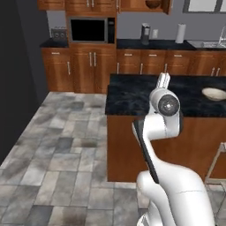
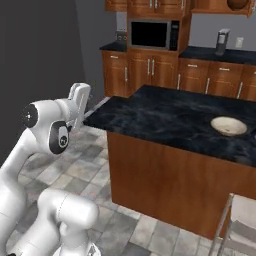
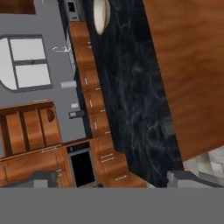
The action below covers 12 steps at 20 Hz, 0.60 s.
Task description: Take the smaller bowl and place it next to the appetizer plate on the dining counter , and place the larger bowl next to the plate with cooked food.
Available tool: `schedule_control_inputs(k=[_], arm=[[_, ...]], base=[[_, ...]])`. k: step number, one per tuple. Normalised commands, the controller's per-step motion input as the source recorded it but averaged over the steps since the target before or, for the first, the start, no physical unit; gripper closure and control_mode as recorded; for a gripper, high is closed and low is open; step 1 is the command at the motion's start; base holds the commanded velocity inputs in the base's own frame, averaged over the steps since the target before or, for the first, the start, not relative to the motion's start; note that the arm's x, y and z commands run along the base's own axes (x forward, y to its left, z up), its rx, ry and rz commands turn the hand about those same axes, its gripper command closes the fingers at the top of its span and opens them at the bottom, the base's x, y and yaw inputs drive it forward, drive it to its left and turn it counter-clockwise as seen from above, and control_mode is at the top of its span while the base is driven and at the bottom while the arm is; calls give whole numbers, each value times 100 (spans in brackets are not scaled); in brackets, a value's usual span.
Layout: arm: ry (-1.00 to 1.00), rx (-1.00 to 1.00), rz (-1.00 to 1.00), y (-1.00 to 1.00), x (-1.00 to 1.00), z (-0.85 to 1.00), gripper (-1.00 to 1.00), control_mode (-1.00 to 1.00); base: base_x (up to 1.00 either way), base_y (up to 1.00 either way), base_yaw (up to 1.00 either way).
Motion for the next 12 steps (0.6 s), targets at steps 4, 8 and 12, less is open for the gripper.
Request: schedule_control_inputs(k=[4, 8, 12], arm=[[0, 0, 0, 0, 0, 0, -100, 100], [0, 0, 0, 0, 0, 0, -100, 100], [0, 0, 0, 0, 0, 0, -100, 100]], base=[[82, 100, -1], [83, 100, -13], [79, 100, -17]])
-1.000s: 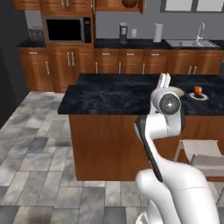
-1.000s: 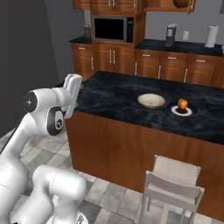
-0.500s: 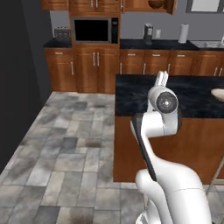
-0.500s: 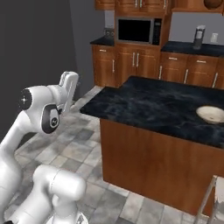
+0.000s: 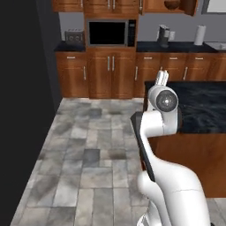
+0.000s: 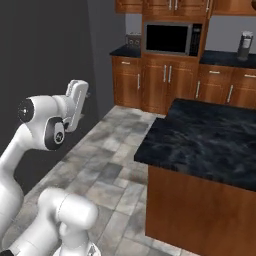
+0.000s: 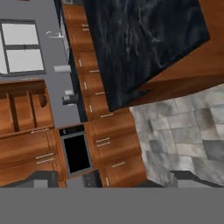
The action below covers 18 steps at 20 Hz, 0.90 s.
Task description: Take the smaller bowl and place it next to the appetizer plate on the dining counter , and place the larger bowl next to the plate with cooked food.
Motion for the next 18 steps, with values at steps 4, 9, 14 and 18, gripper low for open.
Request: schedule_control_inputs(k=[4, 9, 14, 18], arm=[[0, 0, 0, 0, 0, 0, -100, 100], [0, 0, 0, 0, 0, 0, -100, 100], [0, 0, 0, 0, 0, 0, -100, 100], [0, 0, 0, 0, 0, 0, -100, 100]], base=[[97, 89, -19], [100, 0, -23], [100, -22, -16], [100, 29, -13]])
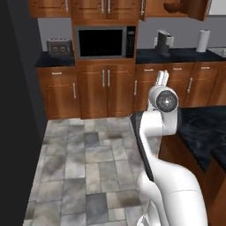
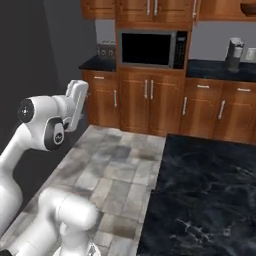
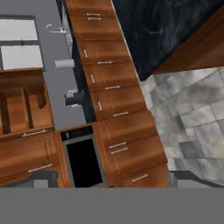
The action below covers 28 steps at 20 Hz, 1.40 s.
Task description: Take the smaller bowl and place it next to the appetizer plate on the dining counter , and place the larger bowl next to the plate with cooked food.
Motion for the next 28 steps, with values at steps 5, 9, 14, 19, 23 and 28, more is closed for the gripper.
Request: schedule_control_inputs(k=[5, 9, 14, 19, 23, 28], arm=[[0, 0, 0, 0, 0, 0, -100, 100], [0, 0, 0, 0, 0, 0, -100, 100], [0, 0, 0, 0, 0, 0, -100, 100], [0, 0, 0, 0, 0, 0, -100, 100], [0, 0, 0, 0, 0, 0, -100, 100], [0, 0, 0, 0, 0, 0, -100, 100]], base=[[100, 13, -27], [100, 9, -38], [100, 52, -35], [100, 77, -37], [100, 40, -51], [100, 17, -50]])
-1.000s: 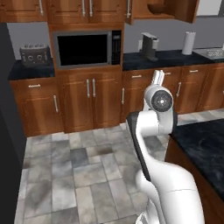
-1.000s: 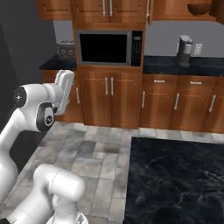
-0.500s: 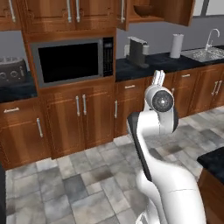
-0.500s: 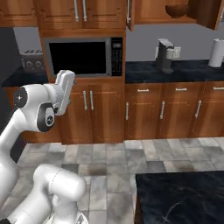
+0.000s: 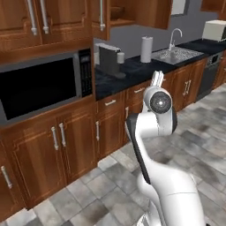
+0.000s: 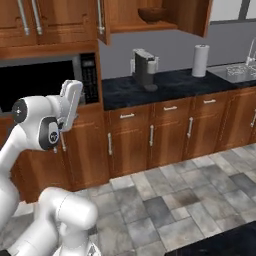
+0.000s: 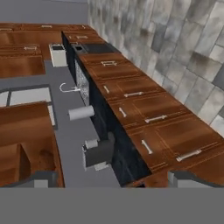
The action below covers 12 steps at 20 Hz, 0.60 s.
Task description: Take the smaller bowl and place it next to the appetizer plate on the dining counter , and place the larger bowl next to the plate with cooked food.
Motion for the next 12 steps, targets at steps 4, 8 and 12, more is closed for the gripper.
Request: schedule_control_inputs(k=[4, 8, 12], arm=[[0, 0, 0, 0, 0, 0, -100, 100], [0, 0, 0, 0, 0, 0, -100, 100], [0, 0, 0, 0, 0, 0, -100, 100]], base=[[100, -20, -27], [100, -28, -16], [100, -47, -11]])
